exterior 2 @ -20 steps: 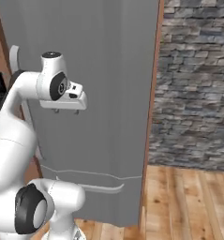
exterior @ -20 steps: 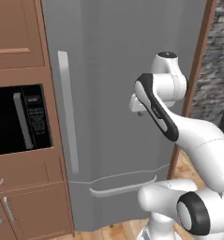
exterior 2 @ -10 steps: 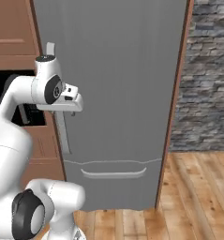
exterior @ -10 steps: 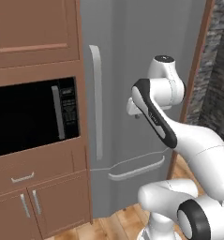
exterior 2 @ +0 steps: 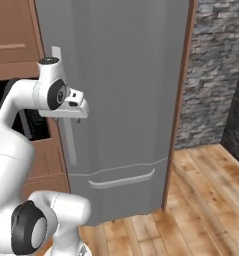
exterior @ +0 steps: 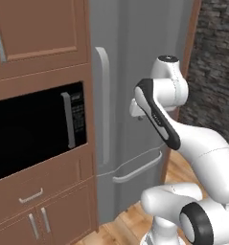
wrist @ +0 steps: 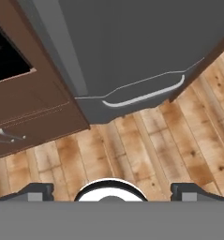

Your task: Gather the sweet potato and bell pepper from the fridge and place them on a tray on the dining counter. Then gather the steak and fish from the fridge and place them on the other tray.

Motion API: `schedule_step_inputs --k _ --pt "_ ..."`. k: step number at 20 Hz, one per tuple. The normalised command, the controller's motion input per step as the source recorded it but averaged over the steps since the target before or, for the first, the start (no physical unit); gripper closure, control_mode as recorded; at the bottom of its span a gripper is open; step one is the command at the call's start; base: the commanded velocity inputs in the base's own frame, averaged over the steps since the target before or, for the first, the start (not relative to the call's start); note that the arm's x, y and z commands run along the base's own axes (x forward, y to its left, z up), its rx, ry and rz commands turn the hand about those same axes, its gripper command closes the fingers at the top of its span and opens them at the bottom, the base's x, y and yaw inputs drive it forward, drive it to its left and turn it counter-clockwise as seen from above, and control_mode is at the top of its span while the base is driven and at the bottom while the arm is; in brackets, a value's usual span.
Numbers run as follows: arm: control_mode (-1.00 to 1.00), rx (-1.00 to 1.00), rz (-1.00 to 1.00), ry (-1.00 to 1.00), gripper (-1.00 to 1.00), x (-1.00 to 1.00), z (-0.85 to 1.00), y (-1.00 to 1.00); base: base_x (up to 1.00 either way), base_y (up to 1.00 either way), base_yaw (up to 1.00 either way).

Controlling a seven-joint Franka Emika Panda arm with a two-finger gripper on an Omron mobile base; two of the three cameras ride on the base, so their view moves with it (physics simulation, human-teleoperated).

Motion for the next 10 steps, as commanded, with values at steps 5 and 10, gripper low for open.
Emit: schedule_step_inputs --k 5,10 --pt "1.00 0.00 0.00 0.00 -1.00 0.00 0.00 0.00 0.38 0.60 -0.31" --pt "1.00 0.00 0.00 0.00 -1.00 0.00 0.00 0.00 0.17 0.44 -0.21"
